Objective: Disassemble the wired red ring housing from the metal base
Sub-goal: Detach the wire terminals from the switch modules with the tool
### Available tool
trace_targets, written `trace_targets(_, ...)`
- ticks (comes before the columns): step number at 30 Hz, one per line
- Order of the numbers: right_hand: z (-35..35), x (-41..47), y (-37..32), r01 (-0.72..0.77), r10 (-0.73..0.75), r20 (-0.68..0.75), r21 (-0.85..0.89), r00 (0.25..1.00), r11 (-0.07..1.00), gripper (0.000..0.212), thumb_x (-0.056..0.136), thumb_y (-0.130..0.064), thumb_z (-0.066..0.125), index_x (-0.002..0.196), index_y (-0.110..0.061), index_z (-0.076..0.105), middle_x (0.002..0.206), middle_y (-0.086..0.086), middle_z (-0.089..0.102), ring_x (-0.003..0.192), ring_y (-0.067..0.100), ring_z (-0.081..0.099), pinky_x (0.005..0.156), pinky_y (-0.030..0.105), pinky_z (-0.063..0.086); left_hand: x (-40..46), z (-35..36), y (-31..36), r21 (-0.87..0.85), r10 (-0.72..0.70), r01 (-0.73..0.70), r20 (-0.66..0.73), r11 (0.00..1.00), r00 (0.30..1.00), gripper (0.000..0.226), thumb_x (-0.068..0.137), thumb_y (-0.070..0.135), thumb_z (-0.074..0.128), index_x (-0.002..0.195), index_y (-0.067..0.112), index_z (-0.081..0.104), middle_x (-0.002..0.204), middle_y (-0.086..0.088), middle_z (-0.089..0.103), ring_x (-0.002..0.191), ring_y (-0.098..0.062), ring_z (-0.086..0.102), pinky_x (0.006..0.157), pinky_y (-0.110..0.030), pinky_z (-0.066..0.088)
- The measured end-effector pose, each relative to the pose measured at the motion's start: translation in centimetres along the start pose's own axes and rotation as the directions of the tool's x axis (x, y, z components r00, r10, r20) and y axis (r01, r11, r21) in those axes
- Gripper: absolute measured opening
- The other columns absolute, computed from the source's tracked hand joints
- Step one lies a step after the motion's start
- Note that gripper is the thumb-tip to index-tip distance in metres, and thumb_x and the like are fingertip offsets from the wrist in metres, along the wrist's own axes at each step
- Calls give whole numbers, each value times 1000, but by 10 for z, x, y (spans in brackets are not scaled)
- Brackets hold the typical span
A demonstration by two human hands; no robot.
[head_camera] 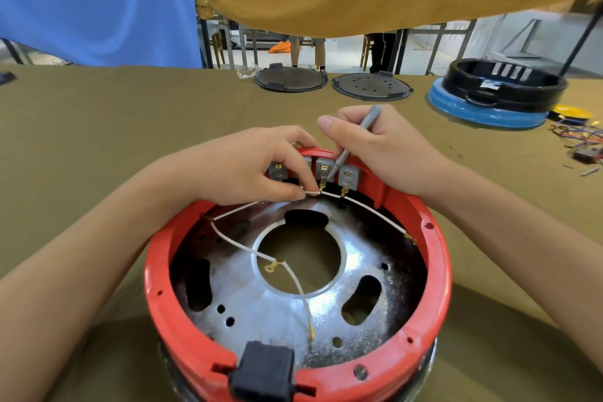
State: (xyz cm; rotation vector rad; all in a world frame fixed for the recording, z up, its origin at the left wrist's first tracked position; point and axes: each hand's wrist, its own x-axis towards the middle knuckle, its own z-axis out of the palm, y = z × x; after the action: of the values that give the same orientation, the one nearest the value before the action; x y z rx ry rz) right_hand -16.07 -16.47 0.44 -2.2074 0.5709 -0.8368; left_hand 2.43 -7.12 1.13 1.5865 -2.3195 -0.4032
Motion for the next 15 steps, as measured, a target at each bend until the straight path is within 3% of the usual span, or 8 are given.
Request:
trace_targets(2, 0, 0, 2, -49, 47, 38, 35, 998, 998, 44, 102, -33, 52, 72, -1, 58, 67, 4, 52, 63, 4, 52, 63, 18, 40, 0, 0, 0, 0, 1, -1, 5, 1000, 1000, 18, 87, 25, 72, 98, 39, 75, 133, 14, 49, 122, -1, 49, 108, -31, 36)
trace_targets(5, 0, 1, 6, -80, 77, 46, 58, 996, 995, 44, 103, -32, 51, 80, 5, 62, 64, -7, 56, 61, -8, 55, 62, 7, 39, 0, 0, 1, -1, -5, 5, 8, 1000, 1000, 18, 88, 25, 72, 98, 39, 75, 134, 14, 49, 123, -2, 48, 108, -33, 36)
trace_targets(15, 2, 2, 1, -98, 97, 39, 37, 995, 994, 43, 103, -35, 48, 67, -11, 54, 61, -9, 51, 66, 7, 49, 63, 17, 38, 0, 0, 0, -2, -9, 9, 2, 1000, 1000, 16, 87, 25, 72, 99, 35, 76, 133, 14, 49, 121, -2, 49, 107, -31, 37)
